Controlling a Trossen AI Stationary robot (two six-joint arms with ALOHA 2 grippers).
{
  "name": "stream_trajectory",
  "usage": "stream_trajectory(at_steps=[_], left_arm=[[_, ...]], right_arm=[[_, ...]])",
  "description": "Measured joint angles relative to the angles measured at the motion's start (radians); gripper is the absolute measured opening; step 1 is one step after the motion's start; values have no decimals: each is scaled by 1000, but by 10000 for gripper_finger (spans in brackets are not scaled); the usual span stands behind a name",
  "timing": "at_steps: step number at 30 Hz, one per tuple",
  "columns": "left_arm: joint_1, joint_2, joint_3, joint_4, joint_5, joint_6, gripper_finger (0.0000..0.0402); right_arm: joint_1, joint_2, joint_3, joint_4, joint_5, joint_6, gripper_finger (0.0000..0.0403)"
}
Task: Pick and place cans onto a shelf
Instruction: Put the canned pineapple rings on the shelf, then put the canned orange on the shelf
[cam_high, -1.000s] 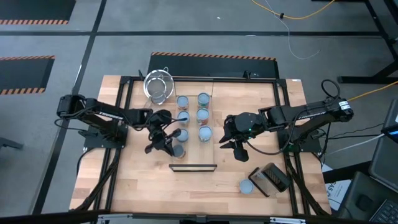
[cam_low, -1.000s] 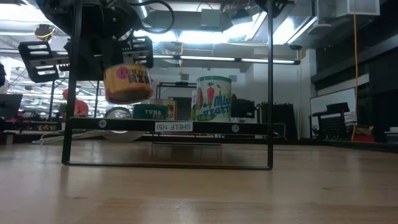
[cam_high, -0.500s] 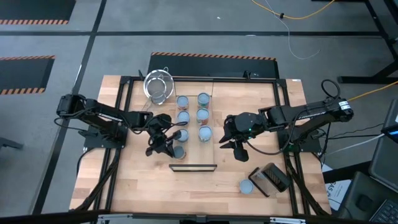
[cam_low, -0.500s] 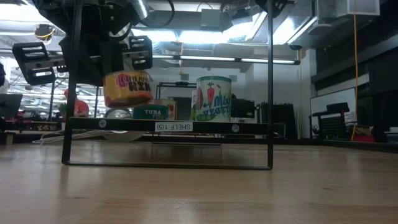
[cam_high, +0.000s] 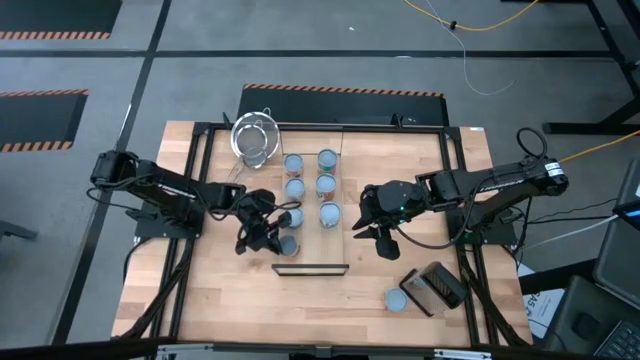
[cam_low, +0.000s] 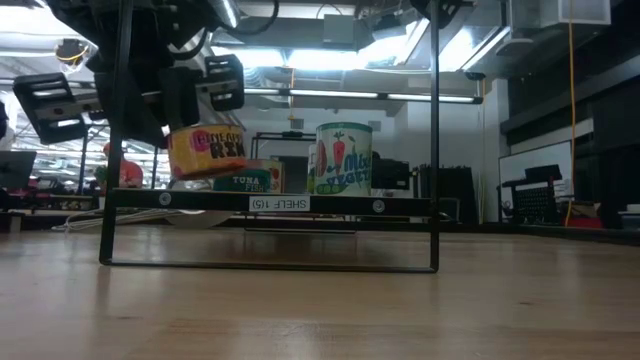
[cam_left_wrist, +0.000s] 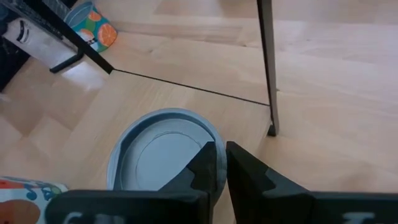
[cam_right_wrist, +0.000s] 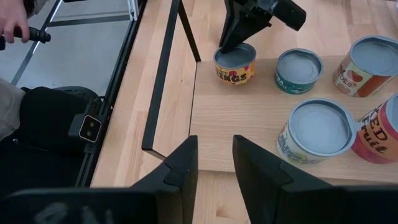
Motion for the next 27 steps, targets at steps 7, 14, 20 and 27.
stream_trajectory(at_steps=[7,14,20,27], left_arm=[[-5,0,0,1,0,-1,45],[-5,0,0,1,-9,1,55],[-5,0,0,36,-70,0,52],[-5,-55,0,39,-68,-45,54]], right_arm=[[0,0,0,0,0,0,106],[0,0,0,0,0,0,106],[0,0,0,0,0,0,106],[0,0,0,0,0,4,106]])
